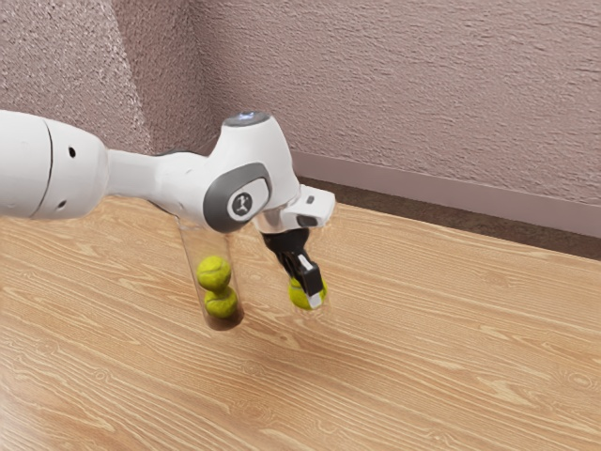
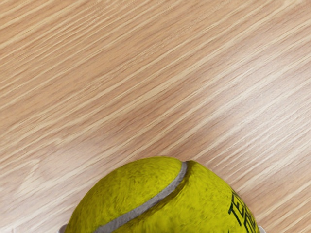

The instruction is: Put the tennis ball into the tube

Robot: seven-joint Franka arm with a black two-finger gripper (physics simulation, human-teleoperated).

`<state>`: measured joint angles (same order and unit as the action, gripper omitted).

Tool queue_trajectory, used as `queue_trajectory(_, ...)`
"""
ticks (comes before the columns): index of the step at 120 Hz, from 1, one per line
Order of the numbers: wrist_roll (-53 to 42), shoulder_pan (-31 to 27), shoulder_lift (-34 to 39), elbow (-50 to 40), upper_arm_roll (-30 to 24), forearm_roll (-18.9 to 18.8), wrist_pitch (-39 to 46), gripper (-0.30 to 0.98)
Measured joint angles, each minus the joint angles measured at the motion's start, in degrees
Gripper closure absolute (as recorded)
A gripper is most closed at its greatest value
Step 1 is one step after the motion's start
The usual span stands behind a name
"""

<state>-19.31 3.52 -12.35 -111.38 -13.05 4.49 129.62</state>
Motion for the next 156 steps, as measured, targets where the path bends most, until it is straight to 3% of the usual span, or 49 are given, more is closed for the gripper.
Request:
queue_trajectory(28,0.65,-3.65,0.86,11.69,0.15,-6.19,-8.26,0.37)
queue_trajectory(64,0.88,-10.62,3.31,18.87,0.30,-11.53,-20.07,0.35)
queue_trajectory(119,0.81,-14.95,3.52,18.48,0.28,-12.48,-28.60,0.34)
queue_trajectory(137,0.59,-15.04,3.51,18.45,0.30,-12.26,-29.56,0.17)
queue_trajectory(156,-0.09,-15.09,4.30,18.73,-0.09,-12.10,-30.06,0.08)
